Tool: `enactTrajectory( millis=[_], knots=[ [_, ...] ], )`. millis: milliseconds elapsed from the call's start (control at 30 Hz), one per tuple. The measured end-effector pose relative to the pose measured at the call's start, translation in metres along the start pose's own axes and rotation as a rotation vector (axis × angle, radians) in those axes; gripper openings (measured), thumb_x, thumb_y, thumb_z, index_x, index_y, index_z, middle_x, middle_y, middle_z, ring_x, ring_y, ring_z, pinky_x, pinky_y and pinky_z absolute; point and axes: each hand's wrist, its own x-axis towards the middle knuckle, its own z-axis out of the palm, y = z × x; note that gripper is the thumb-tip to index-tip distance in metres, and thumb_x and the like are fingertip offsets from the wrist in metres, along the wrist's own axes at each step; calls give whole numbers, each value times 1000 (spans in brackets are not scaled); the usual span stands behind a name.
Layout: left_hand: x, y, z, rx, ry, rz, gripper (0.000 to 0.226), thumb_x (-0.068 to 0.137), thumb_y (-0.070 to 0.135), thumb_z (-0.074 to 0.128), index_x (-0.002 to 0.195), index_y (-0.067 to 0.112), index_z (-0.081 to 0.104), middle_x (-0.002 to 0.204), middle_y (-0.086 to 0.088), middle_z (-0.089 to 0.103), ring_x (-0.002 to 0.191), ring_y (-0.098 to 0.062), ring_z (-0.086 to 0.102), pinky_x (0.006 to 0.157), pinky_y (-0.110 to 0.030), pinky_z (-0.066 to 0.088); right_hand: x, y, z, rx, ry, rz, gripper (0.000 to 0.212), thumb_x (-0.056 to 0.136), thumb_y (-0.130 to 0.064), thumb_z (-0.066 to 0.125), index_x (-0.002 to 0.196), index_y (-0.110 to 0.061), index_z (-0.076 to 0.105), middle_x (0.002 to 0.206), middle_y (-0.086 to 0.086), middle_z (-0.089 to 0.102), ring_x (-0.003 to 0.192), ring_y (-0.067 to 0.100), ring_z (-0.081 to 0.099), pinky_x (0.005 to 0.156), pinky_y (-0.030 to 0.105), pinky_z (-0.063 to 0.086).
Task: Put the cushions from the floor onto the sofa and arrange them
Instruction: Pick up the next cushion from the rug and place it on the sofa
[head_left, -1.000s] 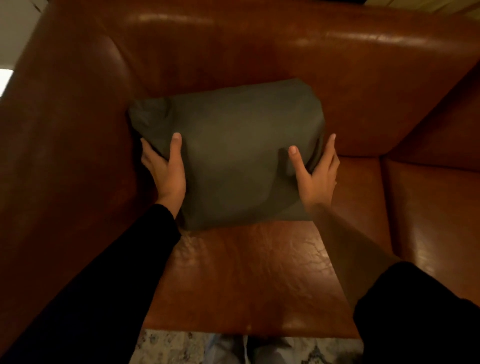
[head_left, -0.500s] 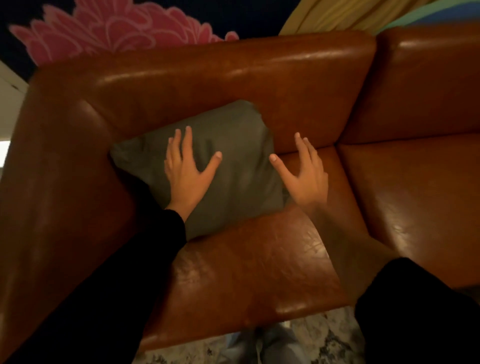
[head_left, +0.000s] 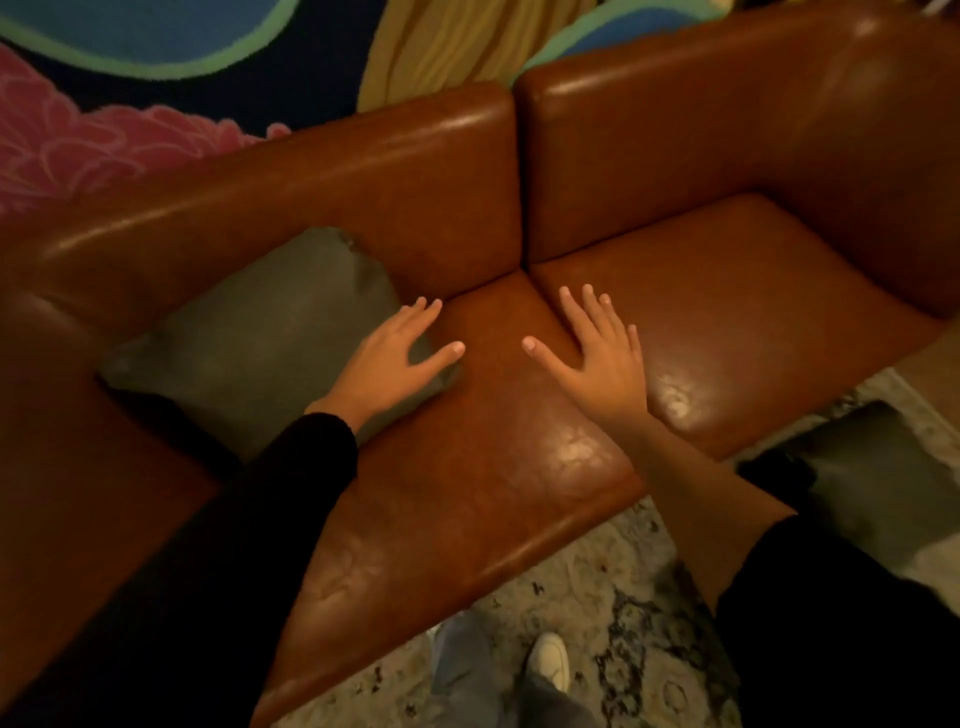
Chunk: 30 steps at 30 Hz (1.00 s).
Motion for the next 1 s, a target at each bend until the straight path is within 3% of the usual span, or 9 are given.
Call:
enactTrajectory(
  millis=[300,467,733,1000],
  knots=[
    [-21,128,61,14,-241,182,70,89,62,46,149,37,22,158,8,18,146,-10,12,117,-36,13,-102,71,-95,10,172,258,73,86,-68,42,148,-38,20,159,-6,14,147,12,5,117,45,1],
    [-49,192,115,25,-418,365,72,91,58,47,151,34,16,159,6,15,145,-7,12,106,-19,9,-182,113,-129,58,300,466,75,86,-67,46,149,-38,18,159,-6,16,147,13,8,118,48,7],
    [-106,285,207,107,-662,571,73,91,58,45,151,27,19,157,3,23,143,-12,20,107,-18,15,-320,182,-186,37,411,729,76,86,-67,46,150,-35,17,158,-3,18,147,16,11,117,49,15],
    [-157,366,307,151,-766,555,74,90,61,43,152,30,17,157,1,22,143,-16,22,108,-27,20,-407,280,-238,-12,426,769,76,86,-69,43,149,-33,22,157,-3,25,145,16,19,115,49,22]
  ],
)
